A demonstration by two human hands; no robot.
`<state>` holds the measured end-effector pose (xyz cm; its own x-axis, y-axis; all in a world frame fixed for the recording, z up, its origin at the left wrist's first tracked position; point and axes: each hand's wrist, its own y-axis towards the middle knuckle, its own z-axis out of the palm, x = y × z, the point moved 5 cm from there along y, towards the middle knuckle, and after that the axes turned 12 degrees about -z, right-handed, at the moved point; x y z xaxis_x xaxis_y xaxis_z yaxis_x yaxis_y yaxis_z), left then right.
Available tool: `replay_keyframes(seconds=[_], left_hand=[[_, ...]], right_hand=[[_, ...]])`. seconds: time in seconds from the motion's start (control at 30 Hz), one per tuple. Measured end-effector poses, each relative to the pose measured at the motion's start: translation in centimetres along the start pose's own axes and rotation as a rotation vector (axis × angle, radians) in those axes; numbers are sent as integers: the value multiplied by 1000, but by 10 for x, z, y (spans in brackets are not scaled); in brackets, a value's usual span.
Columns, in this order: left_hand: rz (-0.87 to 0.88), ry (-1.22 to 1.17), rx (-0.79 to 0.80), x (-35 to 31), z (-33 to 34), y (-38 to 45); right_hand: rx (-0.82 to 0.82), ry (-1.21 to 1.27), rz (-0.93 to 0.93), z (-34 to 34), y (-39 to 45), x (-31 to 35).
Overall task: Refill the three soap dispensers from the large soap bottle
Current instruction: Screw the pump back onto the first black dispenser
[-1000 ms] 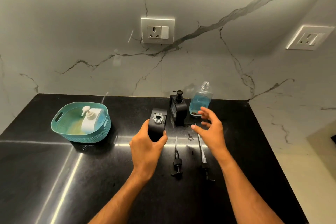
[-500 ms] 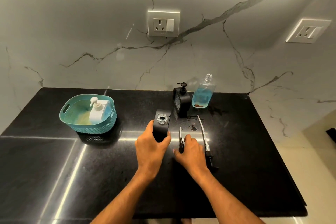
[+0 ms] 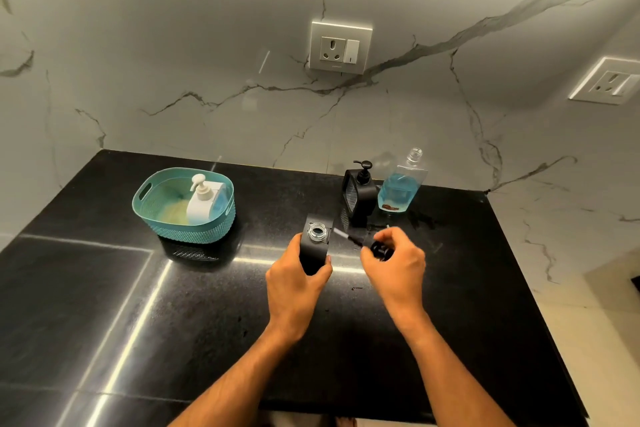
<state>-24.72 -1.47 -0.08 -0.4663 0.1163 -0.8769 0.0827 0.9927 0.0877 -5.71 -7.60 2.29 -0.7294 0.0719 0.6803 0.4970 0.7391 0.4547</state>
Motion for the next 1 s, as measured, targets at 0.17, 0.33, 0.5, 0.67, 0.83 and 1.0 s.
replay_keyframes(seconds=[0.17,0.33,0.5,0.67,0.83,1.0], left_hand=[[-5,13,19,0,4,0],[-30,25,15,2,3,1],[-24,23,1,2,2,1],[-9,14,14,0,4,-2],[-16,-12,36,-8,9,-6],[14,-45,42,-17,10,-7]], right_hand=[[-128,56,-217,-40,24,58],[-90,76,-297,-55,33,92],[48,77,-291,-48,38,102],[92,40,-298,-37,43,100],[182,-41,-353,-14,52,100],[326,-43,-360,10,51,92]])
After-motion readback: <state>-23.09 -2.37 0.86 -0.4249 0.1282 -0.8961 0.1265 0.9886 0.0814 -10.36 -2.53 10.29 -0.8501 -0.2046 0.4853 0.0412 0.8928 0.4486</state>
